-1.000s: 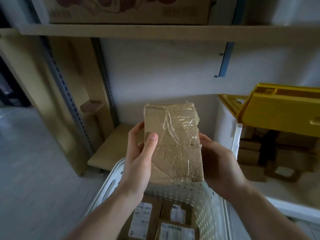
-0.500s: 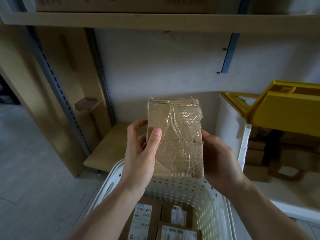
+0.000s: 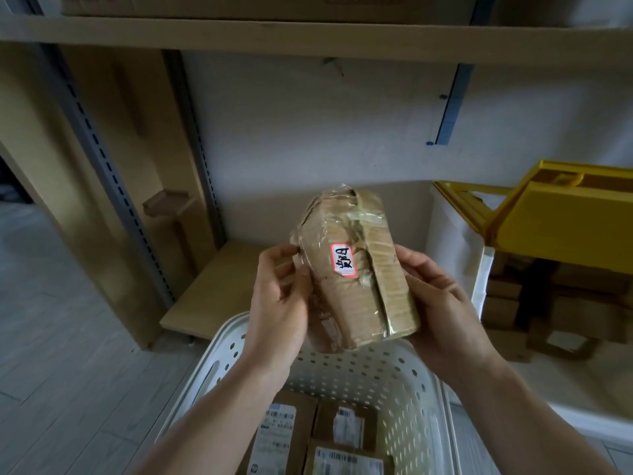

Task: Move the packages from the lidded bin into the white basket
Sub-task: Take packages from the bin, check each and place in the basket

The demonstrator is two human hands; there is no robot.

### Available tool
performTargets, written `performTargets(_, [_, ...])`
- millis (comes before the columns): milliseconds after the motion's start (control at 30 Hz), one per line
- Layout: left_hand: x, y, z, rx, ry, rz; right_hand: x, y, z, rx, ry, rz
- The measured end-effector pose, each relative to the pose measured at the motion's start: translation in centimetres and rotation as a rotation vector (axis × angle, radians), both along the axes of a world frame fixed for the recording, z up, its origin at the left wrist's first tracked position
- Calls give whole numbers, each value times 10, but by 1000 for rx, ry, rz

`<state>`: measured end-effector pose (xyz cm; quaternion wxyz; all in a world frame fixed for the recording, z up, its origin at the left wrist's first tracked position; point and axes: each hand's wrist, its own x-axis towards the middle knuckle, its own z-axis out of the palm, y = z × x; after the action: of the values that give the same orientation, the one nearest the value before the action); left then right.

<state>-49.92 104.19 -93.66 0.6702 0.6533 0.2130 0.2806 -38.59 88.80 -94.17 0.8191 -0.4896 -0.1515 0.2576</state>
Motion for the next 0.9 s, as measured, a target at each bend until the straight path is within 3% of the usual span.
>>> performTargets(267, [-10,-10,4,-239,-101,-221,-6,-8,6,-9,-111,36])
performTargets(367, [-11,-11,2,-306,-155,-235,-13,-10,6,-103,-85,212])
performTargets(533, [-9,-15,1,-259,-220,-254,-24,-13,11,-92,25,365])
performTargets(900, [-8,-14,-2,-93,-224,-253,-15,-16,7,-121,-35,334])
